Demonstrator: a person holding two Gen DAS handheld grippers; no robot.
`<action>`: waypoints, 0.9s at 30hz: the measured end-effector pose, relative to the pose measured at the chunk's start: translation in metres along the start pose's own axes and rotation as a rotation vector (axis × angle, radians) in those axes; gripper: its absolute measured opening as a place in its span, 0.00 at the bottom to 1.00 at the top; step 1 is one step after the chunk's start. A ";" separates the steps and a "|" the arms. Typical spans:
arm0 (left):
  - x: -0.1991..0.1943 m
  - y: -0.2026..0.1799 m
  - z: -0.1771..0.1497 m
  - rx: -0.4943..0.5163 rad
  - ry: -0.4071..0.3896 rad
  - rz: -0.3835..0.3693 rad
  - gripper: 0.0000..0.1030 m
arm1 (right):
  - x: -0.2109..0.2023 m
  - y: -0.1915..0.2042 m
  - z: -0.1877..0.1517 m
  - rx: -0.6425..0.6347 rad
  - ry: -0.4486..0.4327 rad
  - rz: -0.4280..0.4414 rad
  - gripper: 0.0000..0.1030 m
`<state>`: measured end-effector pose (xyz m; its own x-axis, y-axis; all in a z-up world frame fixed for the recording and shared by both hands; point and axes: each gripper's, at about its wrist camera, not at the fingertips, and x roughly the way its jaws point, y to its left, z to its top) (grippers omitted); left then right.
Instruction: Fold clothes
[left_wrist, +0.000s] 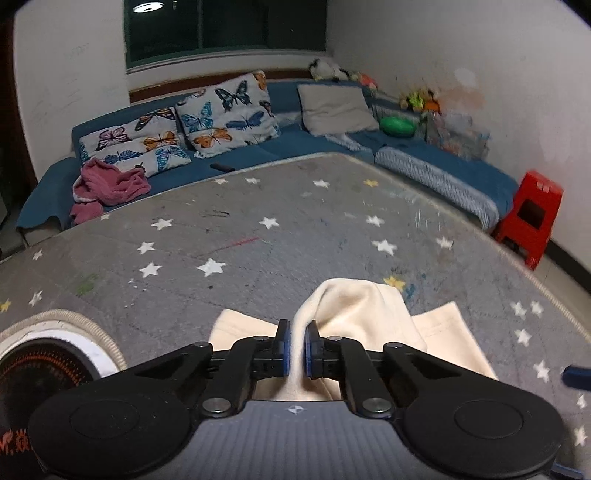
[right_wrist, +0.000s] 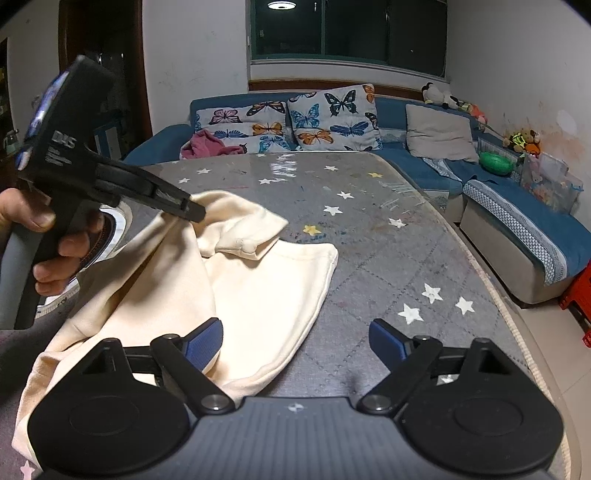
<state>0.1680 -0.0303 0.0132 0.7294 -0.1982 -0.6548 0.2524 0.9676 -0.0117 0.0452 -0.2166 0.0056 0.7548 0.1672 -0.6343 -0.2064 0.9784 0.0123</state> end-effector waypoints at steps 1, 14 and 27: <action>-0.005 0.004 0.000 -0.013 -0.011 0.000 0.08 | 0.000 0.001 0.001 -0.003 0.000 0.001 0.83; -0.079 0.061 -0.021 -0.138 -0.095 0.017 0.08 | 0.003 0.038 0.019 -0.086 -0.020 0.106 0.78; -0.083 0.092 -0.053 -0.190 -0.014 0.041 0.15 | 0.038 0.091 0.038 -0.205 0.019 0.262 0.68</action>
<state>0.0967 0.0840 0.0261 0.7458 -0.1592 -0.6469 0.0988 0.9867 -0.1290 0.0787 -0.1165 0.0114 0.6479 0.4061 -0.6445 -0.5144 0.8572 0.0230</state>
